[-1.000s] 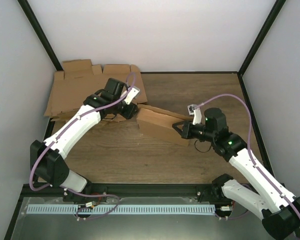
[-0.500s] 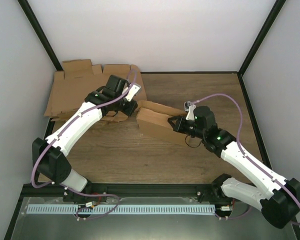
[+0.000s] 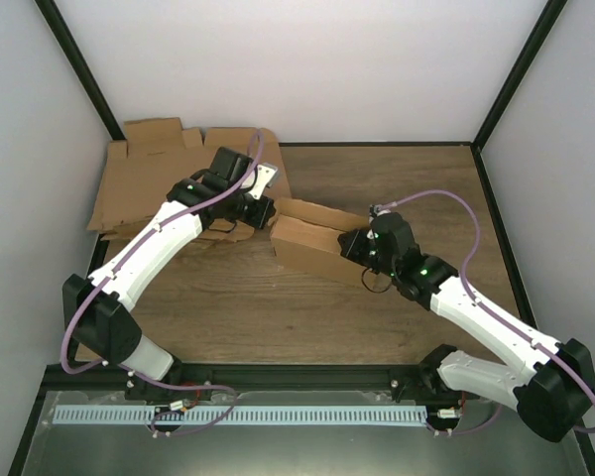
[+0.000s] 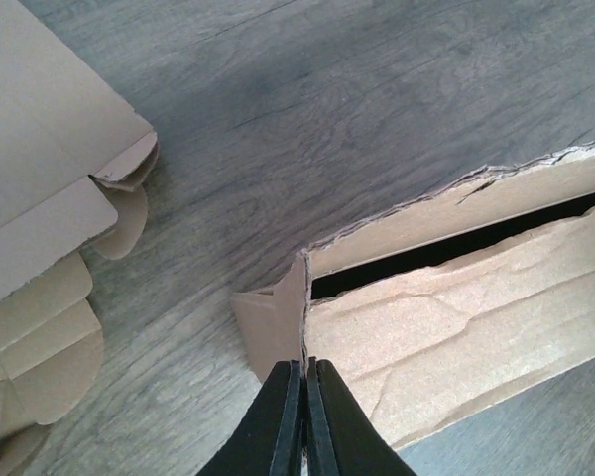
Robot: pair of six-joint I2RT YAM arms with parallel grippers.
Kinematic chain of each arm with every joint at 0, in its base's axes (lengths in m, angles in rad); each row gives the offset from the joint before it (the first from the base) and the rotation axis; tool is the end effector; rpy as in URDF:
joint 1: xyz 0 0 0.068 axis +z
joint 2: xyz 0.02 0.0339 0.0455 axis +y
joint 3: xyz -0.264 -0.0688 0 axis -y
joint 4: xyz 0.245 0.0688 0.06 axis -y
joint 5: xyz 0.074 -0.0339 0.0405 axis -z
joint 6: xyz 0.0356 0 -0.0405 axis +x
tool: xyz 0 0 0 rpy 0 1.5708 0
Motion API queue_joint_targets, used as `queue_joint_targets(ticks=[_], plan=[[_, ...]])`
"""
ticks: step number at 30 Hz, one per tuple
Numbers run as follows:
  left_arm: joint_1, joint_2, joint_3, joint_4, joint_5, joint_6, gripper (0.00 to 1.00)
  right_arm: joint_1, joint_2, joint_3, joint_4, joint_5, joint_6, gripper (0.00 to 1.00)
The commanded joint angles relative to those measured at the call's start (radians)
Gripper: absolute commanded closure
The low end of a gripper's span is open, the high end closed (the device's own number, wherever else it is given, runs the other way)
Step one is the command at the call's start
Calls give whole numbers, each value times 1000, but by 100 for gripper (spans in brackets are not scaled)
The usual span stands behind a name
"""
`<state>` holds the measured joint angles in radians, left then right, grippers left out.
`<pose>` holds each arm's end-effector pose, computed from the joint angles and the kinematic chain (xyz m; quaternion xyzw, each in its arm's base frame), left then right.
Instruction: Fold the paper box
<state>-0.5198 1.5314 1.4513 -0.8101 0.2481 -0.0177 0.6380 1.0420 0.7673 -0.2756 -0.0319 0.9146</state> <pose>0.2794 -0.1700 0.3332 0.2724 0.8958 -0.2004 0.2883 0.1859 0.1393 0.2754 0.1126 0.8653 0.3521 0.3387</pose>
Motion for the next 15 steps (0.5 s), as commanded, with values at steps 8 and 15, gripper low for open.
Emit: queue_joint_targets(ticks=[8, 15], plan=[[-24, 3, 25, -66, 19, -96, 96, 15, 32, -10, -64, 108, 54, 99], [-38, -8, 22, -59, 31, -154, 96, 15, 30, -15, -63, 124, 58, 99]])
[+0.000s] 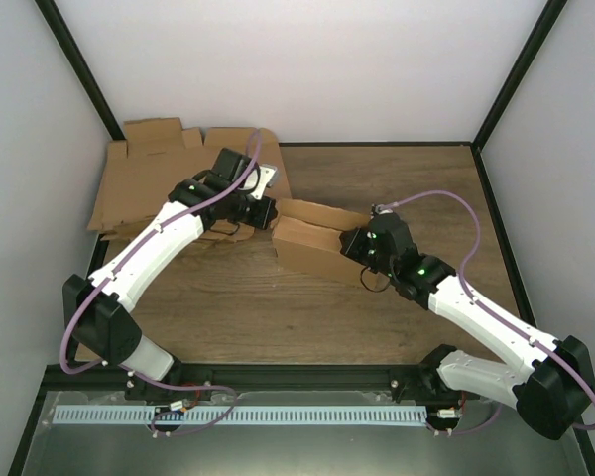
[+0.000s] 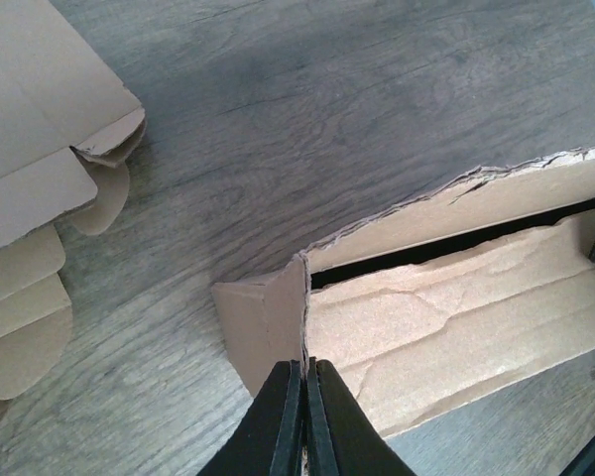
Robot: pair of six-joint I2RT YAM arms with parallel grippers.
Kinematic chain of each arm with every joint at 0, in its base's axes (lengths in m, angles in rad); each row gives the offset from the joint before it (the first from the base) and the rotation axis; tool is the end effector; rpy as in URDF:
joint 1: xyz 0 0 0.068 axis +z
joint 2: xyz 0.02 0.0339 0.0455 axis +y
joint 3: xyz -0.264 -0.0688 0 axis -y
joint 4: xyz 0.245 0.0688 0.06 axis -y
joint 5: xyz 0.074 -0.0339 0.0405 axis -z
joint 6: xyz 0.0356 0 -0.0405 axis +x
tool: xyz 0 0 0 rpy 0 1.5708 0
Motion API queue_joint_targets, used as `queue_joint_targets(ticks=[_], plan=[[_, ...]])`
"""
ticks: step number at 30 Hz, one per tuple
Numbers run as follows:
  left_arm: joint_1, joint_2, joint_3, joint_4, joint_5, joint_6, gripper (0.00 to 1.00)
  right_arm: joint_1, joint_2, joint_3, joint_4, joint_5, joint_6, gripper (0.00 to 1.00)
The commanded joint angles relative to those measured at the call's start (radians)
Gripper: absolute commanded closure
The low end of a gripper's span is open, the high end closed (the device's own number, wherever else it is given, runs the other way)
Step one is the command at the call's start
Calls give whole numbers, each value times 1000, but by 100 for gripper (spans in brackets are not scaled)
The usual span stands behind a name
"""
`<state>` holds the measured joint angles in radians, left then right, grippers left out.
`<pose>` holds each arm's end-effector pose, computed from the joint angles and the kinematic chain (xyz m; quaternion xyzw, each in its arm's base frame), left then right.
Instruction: Fold the paper box
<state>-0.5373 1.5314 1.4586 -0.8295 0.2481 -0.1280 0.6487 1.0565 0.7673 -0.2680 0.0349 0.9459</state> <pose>0.2752 -0.1741 0.3342 0.2302 0.9096 -0.2168 0.2695 0.1881 0.1410 0.2730 0.1378 0.8633 0.3366 0.3500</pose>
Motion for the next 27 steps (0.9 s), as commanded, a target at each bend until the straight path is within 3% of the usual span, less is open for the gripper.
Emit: queue_joint_targets(ticks=[1, 13, 18, 27], plan=[[-20, -11, 13, -40, 23, -52, 96, 5, 15, -16, -70, 57, 28, 99], [-26, -127, -199, 118, 17, -158, 96, 5, 7, -16, -65, 58, 31, 99], [-28, -162, -289, 208, 89, -233, 96, 4, 7, -19, -59, 52, 30, 99], [-43, -153, -281, 200, 59, -250, 96, 6, -3, -10, -26, 4, -25, 99]])
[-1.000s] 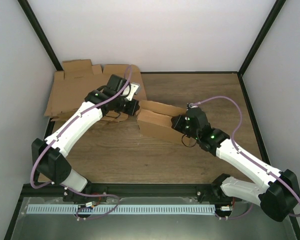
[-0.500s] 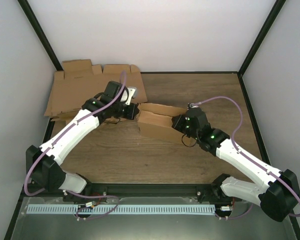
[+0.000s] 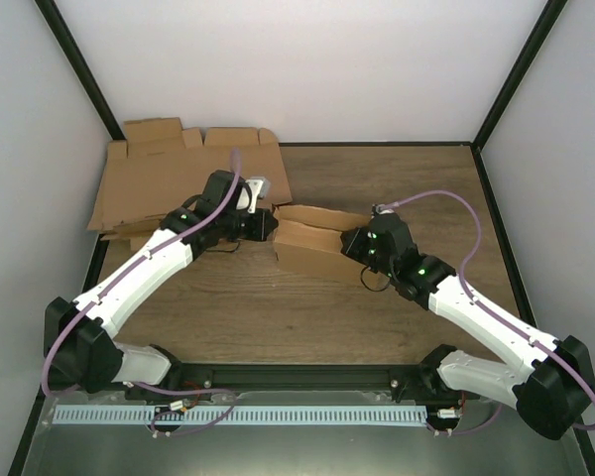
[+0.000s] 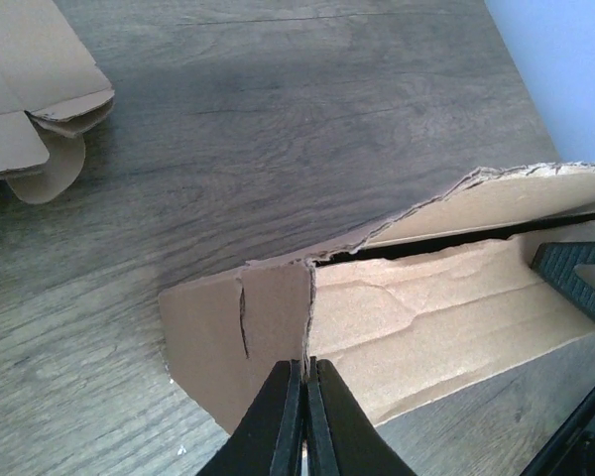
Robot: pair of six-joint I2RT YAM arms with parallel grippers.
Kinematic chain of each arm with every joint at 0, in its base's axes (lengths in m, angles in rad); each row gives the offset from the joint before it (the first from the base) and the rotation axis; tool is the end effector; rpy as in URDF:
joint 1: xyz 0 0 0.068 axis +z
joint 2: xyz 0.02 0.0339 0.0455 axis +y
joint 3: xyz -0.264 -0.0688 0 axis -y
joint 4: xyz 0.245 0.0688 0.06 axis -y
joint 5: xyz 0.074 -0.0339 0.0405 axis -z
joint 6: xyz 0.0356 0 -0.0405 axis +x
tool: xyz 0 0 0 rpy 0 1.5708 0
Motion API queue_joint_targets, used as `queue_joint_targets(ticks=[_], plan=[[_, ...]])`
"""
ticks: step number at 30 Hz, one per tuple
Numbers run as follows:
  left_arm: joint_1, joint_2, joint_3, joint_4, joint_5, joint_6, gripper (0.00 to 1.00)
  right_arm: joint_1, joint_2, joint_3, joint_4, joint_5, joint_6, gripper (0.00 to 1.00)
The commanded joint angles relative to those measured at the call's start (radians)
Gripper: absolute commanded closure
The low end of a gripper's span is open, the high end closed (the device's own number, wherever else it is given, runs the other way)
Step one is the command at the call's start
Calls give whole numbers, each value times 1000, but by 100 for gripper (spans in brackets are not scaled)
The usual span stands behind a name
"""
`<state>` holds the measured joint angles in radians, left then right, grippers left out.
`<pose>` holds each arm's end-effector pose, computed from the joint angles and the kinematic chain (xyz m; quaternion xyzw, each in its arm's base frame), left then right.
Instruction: Fold the paper box
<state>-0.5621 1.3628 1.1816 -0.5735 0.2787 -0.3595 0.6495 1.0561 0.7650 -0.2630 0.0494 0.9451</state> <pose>0.2453 -0.1661 0.3125 0.1468 0.8988 -0.2889 0.2953 0.1883 0.1408 0.2728 0.1405 0.8620 0.3331 0.3554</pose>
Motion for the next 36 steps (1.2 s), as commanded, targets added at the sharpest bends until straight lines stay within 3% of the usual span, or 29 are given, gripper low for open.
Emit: queue_joint_targets(ticks=[1, 13, 20, 30, 36], plan=[[-19, 16, 0, -60, 27, -24, 96, 6, -7, -5, -32, -12, -26, 99], [-19, 31, -6, -80, 16, -46, 96, 7, -35, 64, -34, -129, -172, 98], [-19, 26, -35, -55, 26, -63, 96, 17, -3, 69, 60, -334, -273, 97], [-19, 24, -32, -66, 25, -75, 96, 151, 117, 89, 186, -74, -184, 99], [-19, 15, -48, -63, 33, -83, 96, 168, 214, 136, 196, -25, -183, 99]])
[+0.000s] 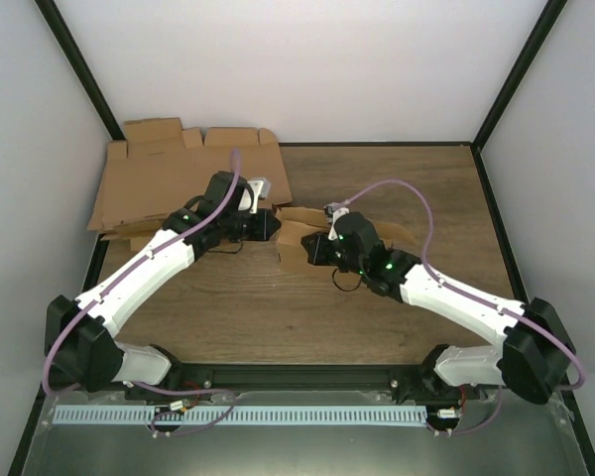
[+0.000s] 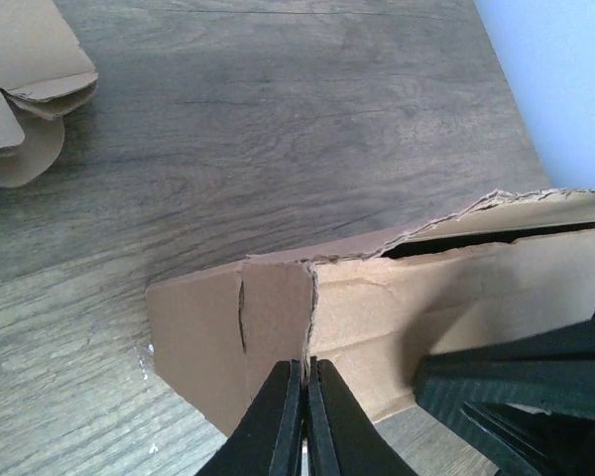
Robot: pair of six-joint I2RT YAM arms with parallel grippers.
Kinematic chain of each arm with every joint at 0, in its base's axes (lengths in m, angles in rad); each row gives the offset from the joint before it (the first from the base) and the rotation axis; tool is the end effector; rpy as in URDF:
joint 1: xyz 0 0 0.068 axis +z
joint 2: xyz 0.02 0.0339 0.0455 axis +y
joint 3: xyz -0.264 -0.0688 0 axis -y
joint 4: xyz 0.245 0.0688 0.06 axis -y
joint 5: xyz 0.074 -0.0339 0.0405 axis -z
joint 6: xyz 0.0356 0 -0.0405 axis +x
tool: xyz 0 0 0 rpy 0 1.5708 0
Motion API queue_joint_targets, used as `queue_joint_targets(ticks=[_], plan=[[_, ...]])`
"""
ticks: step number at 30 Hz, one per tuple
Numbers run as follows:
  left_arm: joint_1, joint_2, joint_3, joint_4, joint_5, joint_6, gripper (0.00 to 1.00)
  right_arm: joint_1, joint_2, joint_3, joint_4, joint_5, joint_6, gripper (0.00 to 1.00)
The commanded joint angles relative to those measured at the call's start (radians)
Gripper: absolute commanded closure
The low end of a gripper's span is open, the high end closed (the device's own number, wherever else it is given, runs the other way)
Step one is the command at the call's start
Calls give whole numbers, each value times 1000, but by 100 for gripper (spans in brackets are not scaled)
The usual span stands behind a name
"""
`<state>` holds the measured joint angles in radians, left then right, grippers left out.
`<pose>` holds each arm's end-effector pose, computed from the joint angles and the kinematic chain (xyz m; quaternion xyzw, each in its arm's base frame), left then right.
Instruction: Fold the paper box
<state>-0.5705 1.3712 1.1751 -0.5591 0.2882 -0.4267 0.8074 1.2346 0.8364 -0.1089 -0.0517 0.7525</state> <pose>0.2457 -0.1697 0.3093 0.1221 0.9020 -0.3035 0.2817 0.1907 0.2020 0.2698 -0.0368 0.8609 0.3724 0.3448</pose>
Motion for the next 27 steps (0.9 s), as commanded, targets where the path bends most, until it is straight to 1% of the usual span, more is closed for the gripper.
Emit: queue_joint_targets(ticks=[1, 16, 20, 27], plan=[[-11, 5, -41, -77, 27, -18, 96, 10, 47, 68, 46, 76, 10, 99], [-11, -5, -28, -76, 75, -33, 96, 12, 150, 82, 24, 137, 17, 99], [-10, -3, -29, -93, 50, -23, 96, 12, 146, 81, 29, 131, 18, 99], [-11, -6, -42, -64, 86, -45, 96, 12, 140, 77, 25, 137, 11, 99]])
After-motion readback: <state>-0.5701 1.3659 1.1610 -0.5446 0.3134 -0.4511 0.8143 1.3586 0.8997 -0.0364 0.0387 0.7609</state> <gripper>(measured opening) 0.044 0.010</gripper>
